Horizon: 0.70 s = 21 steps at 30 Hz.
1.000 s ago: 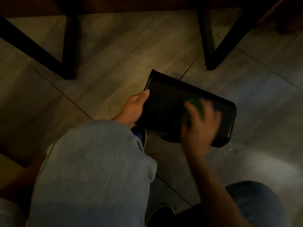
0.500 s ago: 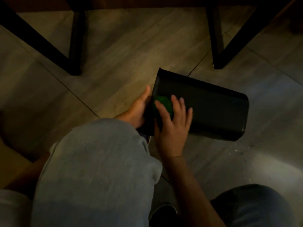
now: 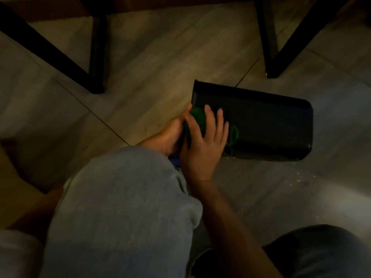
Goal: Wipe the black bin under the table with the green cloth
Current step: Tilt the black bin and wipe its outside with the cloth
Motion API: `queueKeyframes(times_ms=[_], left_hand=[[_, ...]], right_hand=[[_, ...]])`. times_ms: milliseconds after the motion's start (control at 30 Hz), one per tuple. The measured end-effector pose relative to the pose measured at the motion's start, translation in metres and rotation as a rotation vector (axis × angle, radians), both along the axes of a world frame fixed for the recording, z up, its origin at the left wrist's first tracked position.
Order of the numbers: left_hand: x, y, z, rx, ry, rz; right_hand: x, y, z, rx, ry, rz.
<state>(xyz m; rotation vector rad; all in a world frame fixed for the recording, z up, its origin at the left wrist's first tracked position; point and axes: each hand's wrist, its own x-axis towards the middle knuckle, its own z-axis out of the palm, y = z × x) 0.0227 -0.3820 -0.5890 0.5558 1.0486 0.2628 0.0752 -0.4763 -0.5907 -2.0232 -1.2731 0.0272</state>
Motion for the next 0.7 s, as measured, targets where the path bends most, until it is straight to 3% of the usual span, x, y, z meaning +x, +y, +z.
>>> queueKeyframes(times_ms=[100, 200, 367, 467, 567, 700], left_hand=[[-0.002, -0.003, 0.003, 0.028, 0.01, 0.018], [0.001, -0.003, -0.008, 0.061, -0.026, 0.012], [0.002, 0.0, -0.005, 0.074, -0.038, 0.028], [0.002, 0.002, -0.006, 0.076, -0.072, 0.054], [0.001, 0.005, -0.012, 0.108, -0.074, 0.05], [-0.006, 0.004, -0.02, 0.242, -0.036, 0.054]], right_hand=[[0.044, -0.014, 0.001, -0.076, -0.081, 0.051], [0.153, -0.056, -0.008, -0.087, -0.039, -0.303], [0.231, -0.094, -0.029, -0.06, 0.537, -0.747], [0.233, -0.101, -0.035, -0.082, 0.698, -0.804], [0.237, -0.104, -0.023, -0.103, 0.613, -0.802], [0.217, -0.086, 0.018, -0.076, 0.269, -0.577]])
